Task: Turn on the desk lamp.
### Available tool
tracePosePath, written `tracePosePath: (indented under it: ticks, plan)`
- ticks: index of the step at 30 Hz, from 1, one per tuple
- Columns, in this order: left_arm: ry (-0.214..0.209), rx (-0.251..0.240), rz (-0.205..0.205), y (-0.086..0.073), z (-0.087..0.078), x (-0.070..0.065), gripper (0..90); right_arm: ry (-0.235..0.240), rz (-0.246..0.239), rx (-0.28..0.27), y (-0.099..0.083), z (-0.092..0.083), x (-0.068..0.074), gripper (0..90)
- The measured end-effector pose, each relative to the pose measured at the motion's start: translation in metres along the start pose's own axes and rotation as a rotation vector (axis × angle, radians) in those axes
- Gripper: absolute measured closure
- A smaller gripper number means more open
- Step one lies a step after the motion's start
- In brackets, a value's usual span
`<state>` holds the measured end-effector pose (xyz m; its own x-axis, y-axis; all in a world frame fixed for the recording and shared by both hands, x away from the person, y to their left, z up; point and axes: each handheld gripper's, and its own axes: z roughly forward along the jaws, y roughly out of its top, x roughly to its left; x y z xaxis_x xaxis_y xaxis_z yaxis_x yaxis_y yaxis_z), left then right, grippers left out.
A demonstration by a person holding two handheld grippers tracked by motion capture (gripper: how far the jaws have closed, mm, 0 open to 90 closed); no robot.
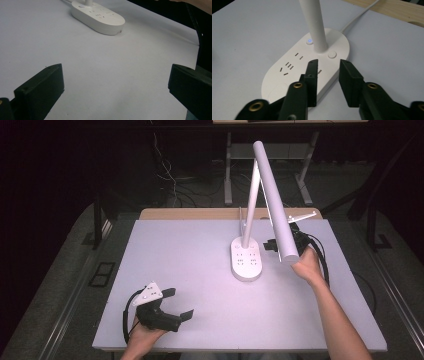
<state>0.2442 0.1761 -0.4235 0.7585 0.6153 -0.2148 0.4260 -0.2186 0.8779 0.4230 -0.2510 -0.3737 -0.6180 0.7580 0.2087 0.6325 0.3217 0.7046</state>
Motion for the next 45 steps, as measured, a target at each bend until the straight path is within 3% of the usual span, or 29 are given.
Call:
tracePosePath:
  ticks: [6, 10, 13, 21, 28, 45]
  plan:
    - [0.0, -0.003, -0.002, 0.0, 0.0, 0.0, 0.0, 0.006, 0.029, -0.043, -0.009, -0.014, 0.006, 36.8]
    - [-0.002, -0.004, -0.001, 0.0, 0.0, 0.0, 0.0, 0.02, 0.054, -0.059, -0.016, -0.024, 0.011, 10.5]
    - [-0.002, -0.005, -0.002, 0.0, 0.0, 0.0, 0.0, 0.033, 0.059, -0.06, -0.023, -0.032, 0.013, 0.4]
    - [-0.002, -0.003, -0.001, 0.0, 0.001, -0.001, 0.0, 0.035, 0.033, -0.08, -0.041, -0.049, 0.024, 0.4]
    - [-0.003, -0.002, -0.001, 0.0, 0.001, -0.001, 0.0, 0.065, 0.028, -0.109, -0.06, -0.06, 0.034, 0.4]
    - [-0.002, 0.007, 0.007, 0.0, 0.001, -0.001, 0.0, 0.091, 0.036, -0.151, -0.11, -0.073, 0.056, 0.4]
